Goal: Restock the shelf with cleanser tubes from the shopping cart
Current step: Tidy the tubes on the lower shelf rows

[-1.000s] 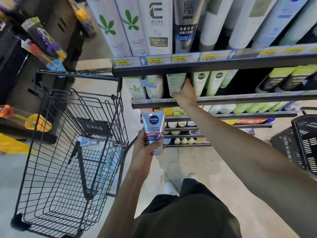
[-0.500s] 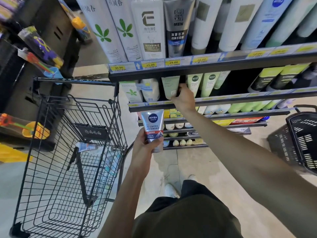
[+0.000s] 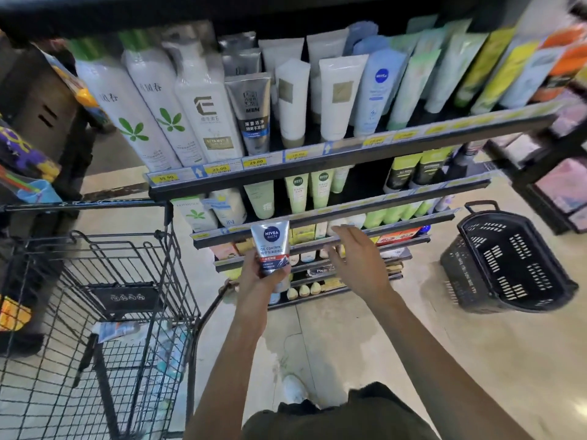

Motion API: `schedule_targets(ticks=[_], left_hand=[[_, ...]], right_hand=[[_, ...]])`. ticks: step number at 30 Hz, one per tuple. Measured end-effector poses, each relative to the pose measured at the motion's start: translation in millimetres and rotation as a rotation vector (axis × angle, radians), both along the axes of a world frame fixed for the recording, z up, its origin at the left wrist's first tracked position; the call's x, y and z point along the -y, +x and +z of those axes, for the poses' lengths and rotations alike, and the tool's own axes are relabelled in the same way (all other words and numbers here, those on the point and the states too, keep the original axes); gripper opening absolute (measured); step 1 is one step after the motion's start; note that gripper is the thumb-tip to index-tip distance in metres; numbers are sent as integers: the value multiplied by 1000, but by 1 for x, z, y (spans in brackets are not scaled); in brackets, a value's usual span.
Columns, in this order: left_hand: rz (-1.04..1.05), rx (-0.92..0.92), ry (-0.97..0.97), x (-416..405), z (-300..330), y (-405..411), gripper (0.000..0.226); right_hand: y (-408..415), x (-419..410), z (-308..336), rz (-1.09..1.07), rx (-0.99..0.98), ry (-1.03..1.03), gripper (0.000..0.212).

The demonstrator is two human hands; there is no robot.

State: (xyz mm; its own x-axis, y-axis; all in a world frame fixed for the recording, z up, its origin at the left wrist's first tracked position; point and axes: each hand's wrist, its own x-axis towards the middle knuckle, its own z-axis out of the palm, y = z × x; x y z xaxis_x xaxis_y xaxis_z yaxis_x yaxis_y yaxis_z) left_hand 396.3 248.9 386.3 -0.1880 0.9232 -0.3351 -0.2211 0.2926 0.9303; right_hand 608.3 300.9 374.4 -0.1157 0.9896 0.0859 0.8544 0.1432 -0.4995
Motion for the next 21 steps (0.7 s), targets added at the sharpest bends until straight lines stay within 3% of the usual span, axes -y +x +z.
schedule_targets(ticks=[21], left_hand=[[-76, -104, 49, 7, 27, 300, 56]], right_hand=[[295, 58, 39, -151, -107, 54, 37]])
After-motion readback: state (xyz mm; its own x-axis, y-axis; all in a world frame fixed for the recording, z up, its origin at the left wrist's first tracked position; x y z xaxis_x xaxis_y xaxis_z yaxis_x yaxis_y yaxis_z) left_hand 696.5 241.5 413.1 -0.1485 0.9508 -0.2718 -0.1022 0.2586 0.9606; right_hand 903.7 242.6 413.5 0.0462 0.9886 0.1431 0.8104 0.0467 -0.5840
